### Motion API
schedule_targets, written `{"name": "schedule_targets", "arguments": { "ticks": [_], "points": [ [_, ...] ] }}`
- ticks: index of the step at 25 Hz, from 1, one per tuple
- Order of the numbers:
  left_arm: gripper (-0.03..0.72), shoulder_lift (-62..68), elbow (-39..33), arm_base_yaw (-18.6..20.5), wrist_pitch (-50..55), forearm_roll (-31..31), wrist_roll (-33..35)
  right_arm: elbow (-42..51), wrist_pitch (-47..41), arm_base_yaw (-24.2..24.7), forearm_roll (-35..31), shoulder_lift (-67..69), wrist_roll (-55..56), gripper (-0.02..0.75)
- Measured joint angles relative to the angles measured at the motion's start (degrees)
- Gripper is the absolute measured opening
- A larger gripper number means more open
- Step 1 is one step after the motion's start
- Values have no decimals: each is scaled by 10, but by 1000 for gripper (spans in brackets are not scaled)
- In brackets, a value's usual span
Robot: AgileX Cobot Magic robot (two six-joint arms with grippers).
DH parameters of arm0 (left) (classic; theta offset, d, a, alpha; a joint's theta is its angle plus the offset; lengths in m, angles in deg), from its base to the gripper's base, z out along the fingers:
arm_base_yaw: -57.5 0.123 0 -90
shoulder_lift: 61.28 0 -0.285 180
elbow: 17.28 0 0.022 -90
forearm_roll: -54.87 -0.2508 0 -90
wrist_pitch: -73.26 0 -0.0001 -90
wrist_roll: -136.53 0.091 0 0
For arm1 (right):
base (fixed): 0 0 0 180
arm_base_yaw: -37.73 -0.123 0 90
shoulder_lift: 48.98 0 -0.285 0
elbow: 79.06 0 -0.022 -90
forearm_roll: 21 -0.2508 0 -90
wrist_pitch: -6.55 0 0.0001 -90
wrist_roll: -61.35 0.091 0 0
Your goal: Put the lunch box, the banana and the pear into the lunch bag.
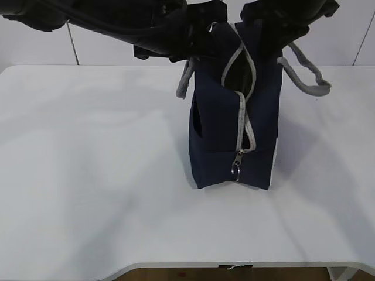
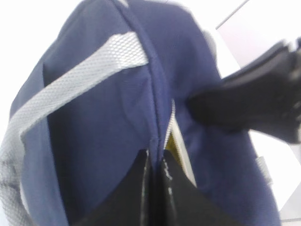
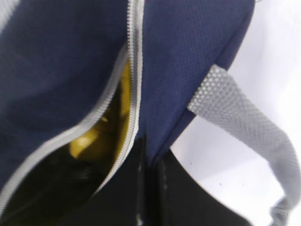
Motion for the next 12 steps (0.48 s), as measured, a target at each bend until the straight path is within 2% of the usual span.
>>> {"name": "schedule_targets", "arguments": {
  "ticks": [6, 8, 10, 12],
  "points": [
    [2, 11, 0, 0, 0, 4, 0, 10, 8, 0, 3, 0, -1, 12],
    [23, 14, 0, 0, 0, 6, 0, 10, 8, 0, 3, 0, -1, 36],
    [70, 16, 0, 0, 0, 7, 0, 10, 13, 0, 5, 0, 0, 99],
    [153, 16, 0, 0, 0, 8, 0, 10, 14, 0, 5, 0, 0, 204]
  ]
}}
